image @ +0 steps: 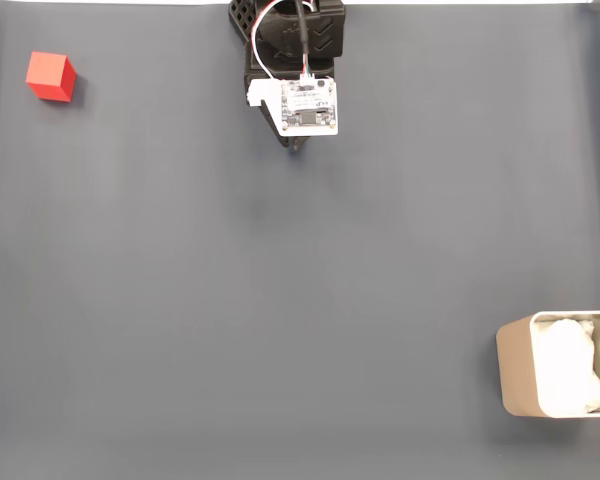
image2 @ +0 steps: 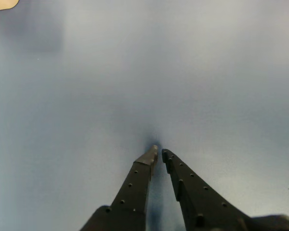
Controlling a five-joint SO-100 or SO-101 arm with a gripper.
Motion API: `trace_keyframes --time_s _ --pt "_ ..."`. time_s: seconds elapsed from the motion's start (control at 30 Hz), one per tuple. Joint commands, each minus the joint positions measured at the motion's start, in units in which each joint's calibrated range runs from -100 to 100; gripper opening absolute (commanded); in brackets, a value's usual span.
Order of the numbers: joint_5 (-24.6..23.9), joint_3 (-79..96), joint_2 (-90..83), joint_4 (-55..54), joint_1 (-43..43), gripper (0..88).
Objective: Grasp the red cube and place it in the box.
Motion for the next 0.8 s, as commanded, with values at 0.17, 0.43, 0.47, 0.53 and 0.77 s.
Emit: trace_keyframes --time_s 0.17,0.43,0.47,0.53,0.77 --pt "0.54 0.54 0.0 1.12 2.2 0.0" --pt "0.39 0.63 0.0 1.12 2.06 0.0" --pt "0.24 0.63 0.0 1.12 2.06 0.0" --pt "0.24 0.63 0.0 1.12 2.06 0.0" --pt "0.15 0.63 0.0 1.12 2.27 0.0"
